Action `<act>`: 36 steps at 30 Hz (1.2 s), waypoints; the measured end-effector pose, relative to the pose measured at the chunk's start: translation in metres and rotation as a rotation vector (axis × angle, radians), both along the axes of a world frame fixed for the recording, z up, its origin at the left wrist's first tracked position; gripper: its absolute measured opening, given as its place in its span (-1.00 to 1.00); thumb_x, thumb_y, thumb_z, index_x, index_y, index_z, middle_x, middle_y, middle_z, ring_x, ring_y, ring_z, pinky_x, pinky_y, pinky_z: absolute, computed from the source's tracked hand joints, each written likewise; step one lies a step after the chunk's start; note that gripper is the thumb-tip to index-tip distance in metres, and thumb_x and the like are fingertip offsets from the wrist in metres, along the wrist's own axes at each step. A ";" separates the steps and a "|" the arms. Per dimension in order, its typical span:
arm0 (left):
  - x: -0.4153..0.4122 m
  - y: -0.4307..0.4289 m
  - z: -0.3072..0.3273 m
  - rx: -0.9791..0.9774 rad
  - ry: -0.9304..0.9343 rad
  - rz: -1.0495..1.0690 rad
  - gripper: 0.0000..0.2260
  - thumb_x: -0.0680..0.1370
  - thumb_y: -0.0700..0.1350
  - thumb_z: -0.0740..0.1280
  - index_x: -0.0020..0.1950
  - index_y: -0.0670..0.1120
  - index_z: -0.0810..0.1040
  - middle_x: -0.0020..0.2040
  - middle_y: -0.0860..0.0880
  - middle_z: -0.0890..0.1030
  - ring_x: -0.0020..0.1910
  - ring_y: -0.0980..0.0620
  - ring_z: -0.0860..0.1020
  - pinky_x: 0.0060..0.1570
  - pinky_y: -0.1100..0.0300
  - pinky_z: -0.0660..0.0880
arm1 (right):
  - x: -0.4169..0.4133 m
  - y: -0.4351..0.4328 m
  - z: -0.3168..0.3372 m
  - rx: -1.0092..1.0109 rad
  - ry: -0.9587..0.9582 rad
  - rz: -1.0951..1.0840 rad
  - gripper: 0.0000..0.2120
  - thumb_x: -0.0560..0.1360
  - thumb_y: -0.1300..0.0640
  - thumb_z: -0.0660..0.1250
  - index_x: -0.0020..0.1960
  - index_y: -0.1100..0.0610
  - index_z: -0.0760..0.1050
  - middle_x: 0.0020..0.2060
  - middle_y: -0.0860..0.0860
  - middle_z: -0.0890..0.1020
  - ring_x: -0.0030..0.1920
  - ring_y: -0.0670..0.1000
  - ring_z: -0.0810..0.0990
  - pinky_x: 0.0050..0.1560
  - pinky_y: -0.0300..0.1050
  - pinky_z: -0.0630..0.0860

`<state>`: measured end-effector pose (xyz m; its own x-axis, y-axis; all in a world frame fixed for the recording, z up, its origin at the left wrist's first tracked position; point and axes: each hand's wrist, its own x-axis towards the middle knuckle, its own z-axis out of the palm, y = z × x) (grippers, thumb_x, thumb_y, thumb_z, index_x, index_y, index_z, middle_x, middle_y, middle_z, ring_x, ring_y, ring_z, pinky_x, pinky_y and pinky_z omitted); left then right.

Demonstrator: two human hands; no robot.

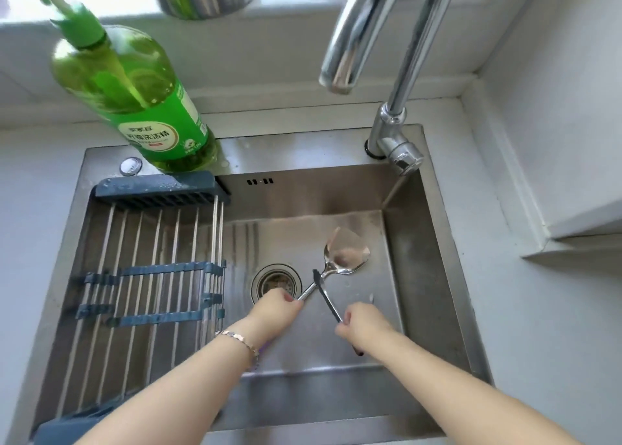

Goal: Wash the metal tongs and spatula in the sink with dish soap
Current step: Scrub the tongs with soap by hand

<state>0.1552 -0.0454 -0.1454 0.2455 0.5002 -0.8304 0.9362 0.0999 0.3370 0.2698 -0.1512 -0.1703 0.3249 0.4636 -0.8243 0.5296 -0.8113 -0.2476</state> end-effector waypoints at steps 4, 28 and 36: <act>0.015 0.003 0.056 -0.232 -0.256 0.332 -0.72 0.54 0.07 0.24 -0.27 -0.08 0.44 -0.37 0.00 0.46 -0.40 0.07 0.42 -0.32 0.22 0.34 | -0.016 0.017 0.065 0.280 0.165 -0.206 -0.70 0.51 0.14 0.22 -0.38 0.05 0.26 -0.46 -0.03 0.43 -0.44 -0.04 0.42 -0.34 -0.25 0.42; -0.065 0.121 0.224 -0.007 -0.446 0.504 -0.88 0.56 -0.27 0.21 0.08 -0.23 0.46 -0.33 -0.09 0.52 -0.52 0.11 0.36 -0.67 0.38 0.25 | -0.058 0.282 0.300 0.588 0.647 -0.574 -0.64 0.57 -0.01 0.21 0.05 0.33 0.40 -0.24 0.16 0.49 -0.33 -0.04 0.48 -0.55 -0.36 0.49; -0.068 0.140 0.203 -0.043 -0.483 0.544 -0.92 0.55 -0.28 0.22 -0.01 -0.24 0.48 -0.34 -0.09 0.51 -0.55 0.11 0.36 -0.66 0.41 0.20 | -0.053 0.325 0.298 0.536 0.775 -0.663 -0.71 0.58 0.05 0.22 -0.22 0.23 0.43 -0.37 0.01 0.46 -0.67 -0.16 0.40 -0.65 -0.42 0.33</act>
<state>0.0875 0.0951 0.0578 0.3153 0.6254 -0.7138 0.4978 0.5313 0.6855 0.2168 0.1741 0.1281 0.1285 0.7423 -0.6576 -0.4066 -0.5653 -0.7177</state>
